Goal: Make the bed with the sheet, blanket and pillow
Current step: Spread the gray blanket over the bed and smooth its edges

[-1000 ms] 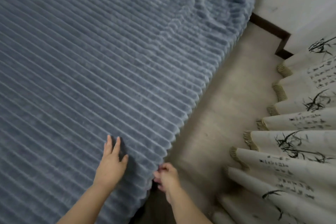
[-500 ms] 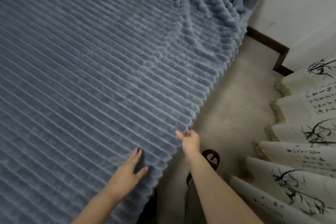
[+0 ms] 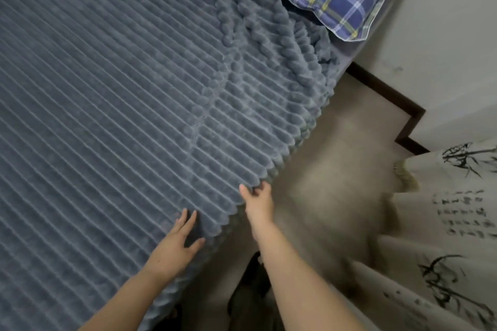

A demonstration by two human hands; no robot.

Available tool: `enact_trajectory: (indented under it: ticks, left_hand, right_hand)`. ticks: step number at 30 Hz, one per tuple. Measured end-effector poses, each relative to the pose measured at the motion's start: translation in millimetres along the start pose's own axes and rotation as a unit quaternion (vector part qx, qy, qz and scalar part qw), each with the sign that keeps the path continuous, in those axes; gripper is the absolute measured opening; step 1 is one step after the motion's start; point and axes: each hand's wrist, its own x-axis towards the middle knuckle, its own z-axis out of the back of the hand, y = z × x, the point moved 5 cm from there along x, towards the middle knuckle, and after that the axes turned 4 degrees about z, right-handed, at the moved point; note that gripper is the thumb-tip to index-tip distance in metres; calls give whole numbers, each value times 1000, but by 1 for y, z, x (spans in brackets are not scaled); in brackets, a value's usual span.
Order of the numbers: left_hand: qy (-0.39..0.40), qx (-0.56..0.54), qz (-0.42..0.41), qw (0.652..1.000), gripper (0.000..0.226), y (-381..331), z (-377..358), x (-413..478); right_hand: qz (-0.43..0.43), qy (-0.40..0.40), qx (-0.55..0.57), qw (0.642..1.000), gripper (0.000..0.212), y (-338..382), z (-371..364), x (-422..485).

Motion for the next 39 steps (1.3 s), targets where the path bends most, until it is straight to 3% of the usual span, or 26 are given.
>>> enact_trajectory:
  ticks: [4, 7, 8, 10, 14, 16, 20, 23, 26, 28, 30, 32, 34, 36, 39]
  left_hand:
    - [12, -15, -53, 998, 72, -54, -18, 24]
    - [-50, 89, -113, 988, 70, -85, -13, 35]
    - [-67, 104, -118, 985, 69, -92, -8, 40]
    - [-79, 99, -111, 986, 68, -102, 3, 53]
    - [-62, 96, -62, 992, 67, -108, 31, 88]
    - [-60, 84, -34, 994, 66, -109, 48, 104]
    - [-50, 65, 3, 997, 65, -123, 79, 135]
    - [-28, 39, -5, 999, 66, -146, 91, 154]
    - [14, 41, -30, 999, 67, -175, 92, 165]
    - [52, 33, -46, 997, 67, -194, 86, 167]
    - [94, 38, -57, 993, 68, -211, 78, 169]
    - [142, 43, -59, 987, 69, -225, 70, 170]
    - [178, 37, -63, 981, 69, -238, 63, 170]
    - [188, 46, -67, 979, 69, -247, 56, 171]
    - [165, 80, -67, 981, 68, -259, 52, 179]
  right_hand:
    - [-18, -28, -106, 994, 55, 42, 20, 67]
    - [-42, -25, -65, 997, 12, 46, 32, 84]
    - [-40, -32, -54, 997, 11, 46, 39, 84]
    - [-29, -55, -57, 996, 23, 41, 58, 80]
    - [-89, -10, -67, 994, 10, 37, 69, 75]
    - [-95, 3, -82, 992, 15, 57, 70, 88]
    - [99, -137, -169, 971, 24, 166, 101, 148]
    - [134, -198, -276, 931, 67, 241, 115, 197]
    - [35, -161, -293, 942, 90, 279, 118, 236]
    - [-9, -75, -192, 978, 81, 287, 113, 247]
    - [-17, -10, -139, 990, 58, 291, 111, 248]
    - [12, -76, -149, 986, 34, 289, 129, 247]
    - [19, -219, -222, 950, 18, 276, 164, 243]
    - [-22, -327, -277, 903, 26, 255, 200, 233]
    - [-100, -324, -305, 890, 35, 231, 230, 233]
